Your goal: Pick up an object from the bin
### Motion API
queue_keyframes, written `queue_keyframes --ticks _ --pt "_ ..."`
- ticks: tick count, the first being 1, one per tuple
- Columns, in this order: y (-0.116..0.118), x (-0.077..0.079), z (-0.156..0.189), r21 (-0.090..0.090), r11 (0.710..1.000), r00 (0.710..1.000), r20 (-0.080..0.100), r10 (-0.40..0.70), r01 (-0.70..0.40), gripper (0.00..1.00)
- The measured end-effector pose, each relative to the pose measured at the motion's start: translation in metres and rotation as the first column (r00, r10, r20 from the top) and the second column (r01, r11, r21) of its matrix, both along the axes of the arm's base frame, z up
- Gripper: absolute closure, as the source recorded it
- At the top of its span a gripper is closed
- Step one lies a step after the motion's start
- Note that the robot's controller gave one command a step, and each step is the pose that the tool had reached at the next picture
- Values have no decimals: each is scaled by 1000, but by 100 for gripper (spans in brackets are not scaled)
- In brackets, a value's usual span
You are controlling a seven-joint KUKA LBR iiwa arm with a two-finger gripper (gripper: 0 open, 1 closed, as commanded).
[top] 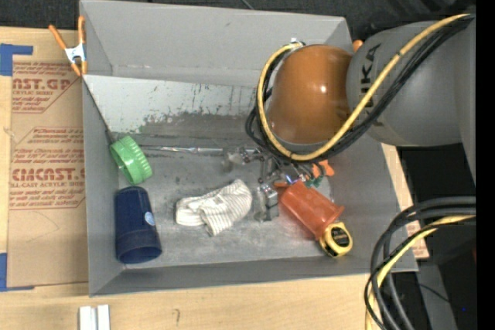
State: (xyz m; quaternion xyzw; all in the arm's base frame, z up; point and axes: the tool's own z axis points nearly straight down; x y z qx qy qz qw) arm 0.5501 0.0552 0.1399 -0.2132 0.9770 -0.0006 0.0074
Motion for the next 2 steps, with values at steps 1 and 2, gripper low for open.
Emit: queue_keyframes --ticks 1,2 --pt "11 2 -64 0 998 998 -11 -55 55 0" --pt "12 6 -83 4 999 999 6 47 -47 100"
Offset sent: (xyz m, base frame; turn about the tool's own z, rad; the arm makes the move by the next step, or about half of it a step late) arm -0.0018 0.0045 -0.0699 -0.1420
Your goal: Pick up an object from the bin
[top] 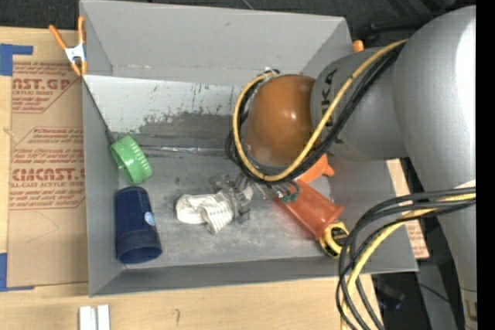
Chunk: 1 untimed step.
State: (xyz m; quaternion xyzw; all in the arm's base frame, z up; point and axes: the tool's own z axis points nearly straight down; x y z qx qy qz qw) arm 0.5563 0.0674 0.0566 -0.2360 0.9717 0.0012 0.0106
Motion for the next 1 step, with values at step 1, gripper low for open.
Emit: queue_keyframes --ticks 1 --pt "-3 -4 4 -4 999 999 -10 40 -40 100"
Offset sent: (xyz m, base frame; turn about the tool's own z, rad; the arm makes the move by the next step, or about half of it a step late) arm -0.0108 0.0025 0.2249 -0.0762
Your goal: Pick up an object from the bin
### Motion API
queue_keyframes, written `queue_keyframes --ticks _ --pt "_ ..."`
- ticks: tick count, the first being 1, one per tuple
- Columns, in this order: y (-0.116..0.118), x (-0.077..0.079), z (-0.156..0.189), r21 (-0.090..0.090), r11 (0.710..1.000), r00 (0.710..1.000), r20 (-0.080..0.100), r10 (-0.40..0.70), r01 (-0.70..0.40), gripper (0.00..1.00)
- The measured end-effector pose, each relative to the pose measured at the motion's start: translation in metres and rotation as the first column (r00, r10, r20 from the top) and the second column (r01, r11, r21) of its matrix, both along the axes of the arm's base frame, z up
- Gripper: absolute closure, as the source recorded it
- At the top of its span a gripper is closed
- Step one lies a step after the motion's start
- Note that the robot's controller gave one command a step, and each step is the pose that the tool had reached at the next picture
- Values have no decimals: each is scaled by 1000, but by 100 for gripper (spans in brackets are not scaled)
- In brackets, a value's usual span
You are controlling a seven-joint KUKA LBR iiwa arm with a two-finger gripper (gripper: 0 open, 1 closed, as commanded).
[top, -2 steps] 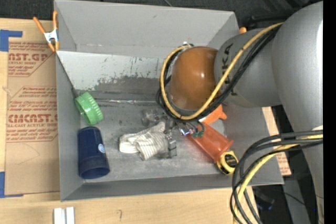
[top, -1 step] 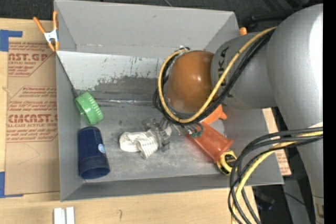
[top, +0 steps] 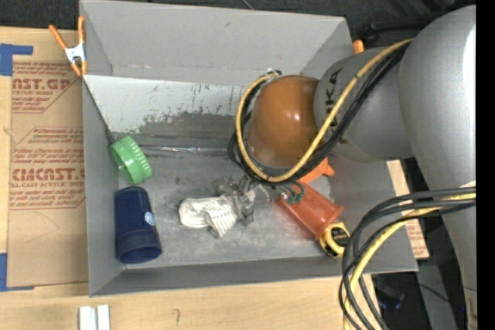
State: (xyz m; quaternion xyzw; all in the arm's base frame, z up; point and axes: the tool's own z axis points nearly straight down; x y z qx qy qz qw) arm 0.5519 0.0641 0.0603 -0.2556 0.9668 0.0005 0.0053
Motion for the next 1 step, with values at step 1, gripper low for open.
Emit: queue_keyframes --ticks 1 --pt "6 -6 201 -3 999 999 -11 32 -32 100"
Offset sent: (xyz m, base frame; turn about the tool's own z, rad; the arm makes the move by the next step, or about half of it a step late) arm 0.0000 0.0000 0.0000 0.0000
